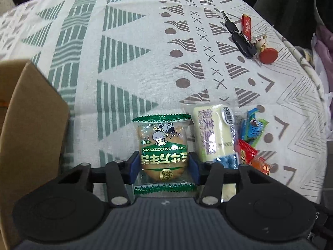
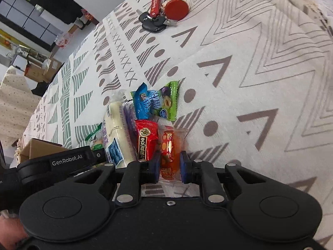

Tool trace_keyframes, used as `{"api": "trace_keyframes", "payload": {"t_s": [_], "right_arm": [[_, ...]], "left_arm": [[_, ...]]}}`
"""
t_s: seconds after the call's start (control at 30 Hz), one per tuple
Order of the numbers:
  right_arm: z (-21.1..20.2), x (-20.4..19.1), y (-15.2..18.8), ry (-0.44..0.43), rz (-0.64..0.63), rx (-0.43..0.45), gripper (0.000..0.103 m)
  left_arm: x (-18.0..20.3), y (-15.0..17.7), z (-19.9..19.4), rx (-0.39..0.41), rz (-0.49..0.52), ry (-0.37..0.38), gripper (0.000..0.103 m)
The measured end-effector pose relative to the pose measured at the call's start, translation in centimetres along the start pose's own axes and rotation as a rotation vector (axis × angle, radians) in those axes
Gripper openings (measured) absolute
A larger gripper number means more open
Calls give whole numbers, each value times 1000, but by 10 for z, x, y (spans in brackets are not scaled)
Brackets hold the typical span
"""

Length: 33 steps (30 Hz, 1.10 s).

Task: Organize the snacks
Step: 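Grasp round biscuit packet with left tool while right tool grasps orange candy, then carry biscuit packet in left tool and orange candy in right tool over the box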

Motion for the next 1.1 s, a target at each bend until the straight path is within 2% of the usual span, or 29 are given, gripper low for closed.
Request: {"api": "trace_keyframes", "payload": {"t_s": [0.37, 0.63, 1.1], "right_arm": [[-37, -23, 10, -44, -19, 64, 18], [-63, -46, 33, -76, -50, 92, 18], [-98, -100, 68, -143, -97, 144, 18]], "left_arm": [[-1, 22, -45, 41, -1, 23, 48], [-5, 40, -85, 85, 6, 47, 48], [-40, 60, -154, 165, -13, 68, 48]]}}
Point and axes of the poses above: each gripper's, at about its wrist camera, not at the fingertips, and z roughly the way its jaws point, x to its right, y to its underside, the point moved 2 cm from there along z, roughly the way its jaws point, and after that the axes turned 6 degrees about z, right-handed, at the moved point
